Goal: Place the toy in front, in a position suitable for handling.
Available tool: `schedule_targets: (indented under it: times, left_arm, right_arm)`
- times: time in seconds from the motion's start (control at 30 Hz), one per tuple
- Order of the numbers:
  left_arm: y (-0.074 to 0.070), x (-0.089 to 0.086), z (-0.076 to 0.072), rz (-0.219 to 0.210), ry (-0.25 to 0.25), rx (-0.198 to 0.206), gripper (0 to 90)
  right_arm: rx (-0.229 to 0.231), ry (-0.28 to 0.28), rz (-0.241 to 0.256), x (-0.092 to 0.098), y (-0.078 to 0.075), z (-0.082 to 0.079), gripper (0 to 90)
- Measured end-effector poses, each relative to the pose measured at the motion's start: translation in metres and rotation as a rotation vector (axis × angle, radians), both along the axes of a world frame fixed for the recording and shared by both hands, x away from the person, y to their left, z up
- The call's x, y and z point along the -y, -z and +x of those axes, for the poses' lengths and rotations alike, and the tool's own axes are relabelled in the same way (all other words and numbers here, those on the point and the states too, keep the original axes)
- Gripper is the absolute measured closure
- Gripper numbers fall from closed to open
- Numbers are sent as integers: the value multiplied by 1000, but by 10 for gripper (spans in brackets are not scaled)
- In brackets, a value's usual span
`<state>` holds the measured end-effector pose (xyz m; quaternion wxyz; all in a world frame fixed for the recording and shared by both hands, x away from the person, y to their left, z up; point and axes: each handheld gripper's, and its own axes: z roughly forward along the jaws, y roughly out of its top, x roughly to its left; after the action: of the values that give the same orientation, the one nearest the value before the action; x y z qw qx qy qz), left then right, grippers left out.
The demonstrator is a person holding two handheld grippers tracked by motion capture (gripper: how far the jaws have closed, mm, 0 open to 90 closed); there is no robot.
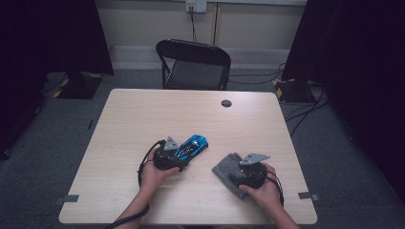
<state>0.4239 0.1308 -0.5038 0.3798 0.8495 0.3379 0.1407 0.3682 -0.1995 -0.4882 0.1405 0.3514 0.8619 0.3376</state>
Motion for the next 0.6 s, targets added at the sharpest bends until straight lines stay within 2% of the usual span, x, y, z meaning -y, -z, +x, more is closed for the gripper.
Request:
schedule_targets:
  times: [0.1,0.2,0.23,0.3,0.33,0.47,0.6]
  left_arm:
    - [0,0,0,-1,0,1,242]
    - [0,0,0,-1,0,0,242]
    - [0,0,0,-1,0,0,242]
    - [0,0,0,-2,0,0,242]
    - [0,0,0,-1,0,0,242]
    - [0,0,0,-1,0,1,242]
    - [0,0,0,-1,0,1,242]
  right_arm:
    - [11,-3,2,0,-1,-2,355]
    - [-3,12,15,2,-5,-3,322]
    - [-12,26,21,4,-13,-7,308]
    - [-6,33,19,6,-15,-10,304]
    - [-13,41,1,9,-17,-15,293]
    - [-14,58,-39,15,-14,-24,292]
    - [-24,65,-46,17,-6,-28,296]
